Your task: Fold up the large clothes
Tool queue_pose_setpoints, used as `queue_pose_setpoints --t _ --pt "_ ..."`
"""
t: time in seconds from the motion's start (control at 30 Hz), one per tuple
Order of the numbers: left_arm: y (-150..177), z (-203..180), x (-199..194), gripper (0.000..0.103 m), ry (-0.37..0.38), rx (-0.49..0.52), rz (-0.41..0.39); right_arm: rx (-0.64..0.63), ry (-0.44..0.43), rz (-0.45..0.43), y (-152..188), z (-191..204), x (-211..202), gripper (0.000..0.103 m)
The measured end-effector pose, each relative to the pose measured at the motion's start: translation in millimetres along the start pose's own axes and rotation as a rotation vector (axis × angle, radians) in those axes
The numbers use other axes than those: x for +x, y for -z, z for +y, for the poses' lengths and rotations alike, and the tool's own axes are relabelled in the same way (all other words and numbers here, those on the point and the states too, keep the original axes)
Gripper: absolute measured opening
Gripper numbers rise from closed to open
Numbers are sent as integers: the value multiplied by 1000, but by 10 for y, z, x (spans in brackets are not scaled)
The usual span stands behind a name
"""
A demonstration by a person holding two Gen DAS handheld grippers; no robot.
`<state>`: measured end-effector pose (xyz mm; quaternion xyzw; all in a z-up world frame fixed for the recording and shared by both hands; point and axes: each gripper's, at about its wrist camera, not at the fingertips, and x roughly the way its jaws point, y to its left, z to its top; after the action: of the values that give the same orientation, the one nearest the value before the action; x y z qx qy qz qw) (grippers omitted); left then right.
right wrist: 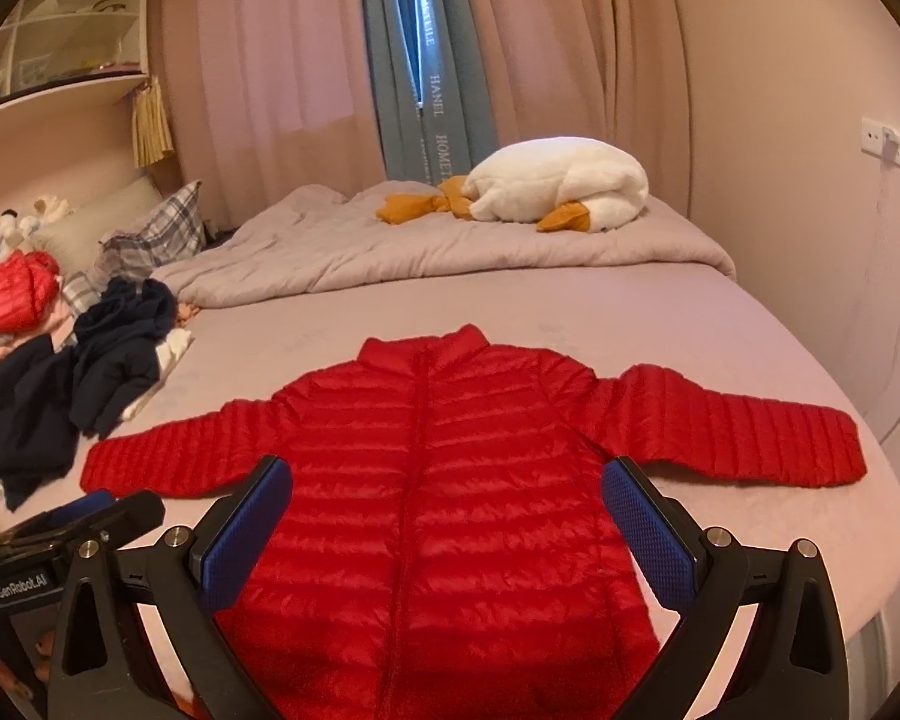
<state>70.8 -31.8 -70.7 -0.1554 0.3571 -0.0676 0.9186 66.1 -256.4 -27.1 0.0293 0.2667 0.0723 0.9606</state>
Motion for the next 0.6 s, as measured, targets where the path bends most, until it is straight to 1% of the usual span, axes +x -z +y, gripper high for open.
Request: queue_pose_setpoints --t 0.3,0.6 --pt "6 32 120 103 -20 -5 26 31 33 6 21 -106 18 103" --pt "31 32 223 103 -24 -7 46 53 58 11 33 -194 30 103"
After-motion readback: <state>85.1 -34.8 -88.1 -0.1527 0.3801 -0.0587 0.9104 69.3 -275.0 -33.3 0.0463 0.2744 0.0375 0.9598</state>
